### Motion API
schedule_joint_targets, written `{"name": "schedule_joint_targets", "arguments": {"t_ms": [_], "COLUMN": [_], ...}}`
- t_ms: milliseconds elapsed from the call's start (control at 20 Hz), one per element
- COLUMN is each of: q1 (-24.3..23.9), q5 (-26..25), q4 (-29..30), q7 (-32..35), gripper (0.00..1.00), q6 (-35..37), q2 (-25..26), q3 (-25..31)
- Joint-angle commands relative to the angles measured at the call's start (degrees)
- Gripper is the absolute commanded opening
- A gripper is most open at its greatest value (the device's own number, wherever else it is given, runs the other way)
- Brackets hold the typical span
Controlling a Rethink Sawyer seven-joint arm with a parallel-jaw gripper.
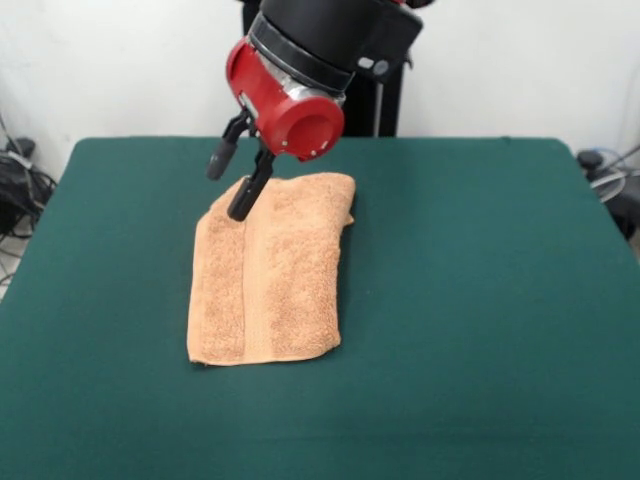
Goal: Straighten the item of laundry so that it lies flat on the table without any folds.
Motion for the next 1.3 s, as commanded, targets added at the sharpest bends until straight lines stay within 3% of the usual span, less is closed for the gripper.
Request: {"name": "schedule_joint_targets", "arguments": {"t_ms": [50, 950, 1300], "q1": [-1.72, -1.90, -3.04], "q5": [-4.57, -3.38, -2.51], "q4": [-5.81, -4.63, -4.79], "q7": [0.73, 8.71, 8.75], "gripper": [1.00, 1.00, 1.00], "q6": [19.80, 11.44, 7.95], "q2": [0.87, 5.40, 8.05], "q3": [1.64, 4.40, 5.97]}}
